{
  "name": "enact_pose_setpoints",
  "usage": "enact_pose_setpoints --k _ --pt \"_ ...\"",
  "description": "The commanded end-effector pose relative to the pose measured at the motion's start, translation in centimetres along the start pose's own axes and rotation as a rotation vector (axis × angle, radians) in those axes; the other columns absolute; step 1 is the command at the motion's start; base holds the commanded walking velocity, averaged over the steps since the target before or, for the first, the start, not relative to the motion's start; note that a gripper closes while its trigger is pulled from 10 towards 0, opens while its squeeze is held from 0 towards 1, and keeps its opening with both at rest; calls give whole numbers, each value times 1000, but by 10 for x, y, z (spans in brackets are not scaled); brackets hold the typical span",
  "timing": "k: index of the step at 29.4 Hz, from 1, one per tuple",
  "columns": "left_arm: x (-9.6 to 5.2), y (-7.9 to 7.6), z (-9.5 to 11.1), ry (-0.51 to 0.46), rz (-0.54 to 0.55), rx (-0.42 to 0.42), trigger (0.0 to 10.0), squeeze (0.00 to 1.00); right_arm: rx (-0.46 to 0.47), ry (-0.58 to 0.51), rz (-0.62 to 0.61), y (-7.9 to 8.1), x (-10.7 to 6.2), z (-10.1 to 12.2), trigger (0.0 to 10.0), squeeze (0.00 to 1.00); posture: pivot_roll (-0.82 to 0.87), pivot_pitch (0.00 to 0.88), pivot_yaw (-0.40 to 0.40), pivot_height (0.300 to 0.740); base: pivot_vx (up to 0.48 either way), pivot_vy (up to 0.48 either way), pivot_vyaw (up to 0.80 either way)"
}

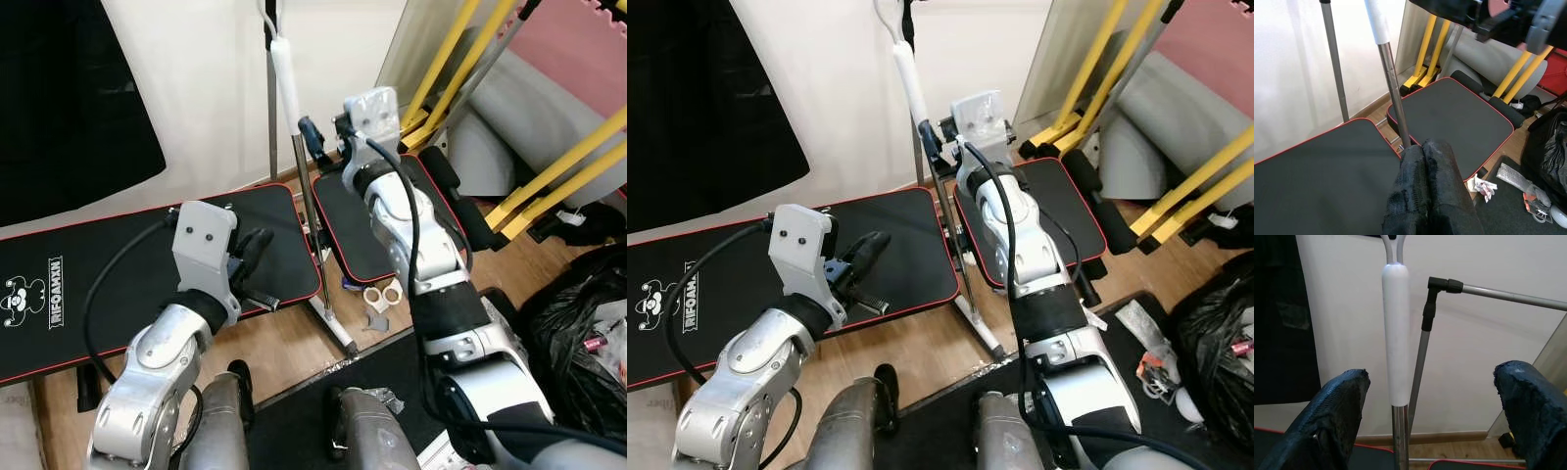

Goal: Sweep floor

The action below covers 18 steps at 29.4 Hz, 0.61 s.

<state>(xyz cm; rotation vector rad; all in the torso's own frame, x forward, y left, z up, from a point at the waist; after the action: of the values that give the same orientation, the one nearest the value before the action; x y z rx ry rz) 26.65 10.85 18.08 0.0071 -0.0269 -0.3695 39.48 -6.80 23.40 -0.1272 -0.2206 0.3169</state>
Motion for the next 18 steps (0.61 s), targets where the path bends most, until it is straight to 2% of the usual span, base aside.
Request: enact_pose_setpoints --k 1,9,10,11,12,13,15,16,18 --pt "-1 0 -8 31 18 -18 10000 0 7 13 8 -1 -4 -4 10000 1000 -57 305 -145 740 0 0 0" --pt "0 1 -7 30 17 -19 10000 0 19 26 35 -8 -18 -8 10000 1000 -69 296 -145 740 0 0 0" --pt "1 1 -8 30 17 -19 10000 0 29 28 48 -9 -21 -8 10000 969 -70 295 -144 740 0 0 0" --pt "2 1 -8 29 17 -18 10000 0 48 27 68 -8 -27 -7 10000 847 -70 293 -145 740 0 0 0" --pt "2 1 -8 29 17 -18 10000 0 48 27 68 -8 -27 -7 10000 847 -70 293 -145 740 0 0 0" --pt "2 1 -8 29 17 -18 10000 0 61 27 84 -9 -32 -7 10000 373 -72 291 -144 740 0 0 0" --pt "2 1 -8 29 17 -18 10000 0 61 27 84 -9 -32 -7 10000 373 -72 291 -144 740 0 0 0" --pt "3 2 -8 28 18 -16 10000 0 81 28 103 -9 -38 -6 10000 0 -81 283 -143 740 0 0 0" --pt "6 5 -8 24 31 -15 10000 0 125 43 122 -11 -53 -9 10000 0 -89 268 -144 740 0 0 0"
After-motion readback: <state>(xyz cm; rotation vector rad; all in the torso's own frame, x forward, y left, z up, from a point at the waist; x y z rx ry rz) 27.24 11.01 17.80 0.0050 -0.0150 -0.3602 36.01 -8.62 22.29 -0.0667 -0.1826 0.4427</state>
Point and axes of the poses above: a point about 5 cm out from each wrist's last joint towards the gripper, its own x axis pointing out of the wrist towards the gripper, its own z axis along the axis of the wrist's last joint, y = z × x, the point moved 4 cm from there along x, pointing out of the wrist towards the gripper
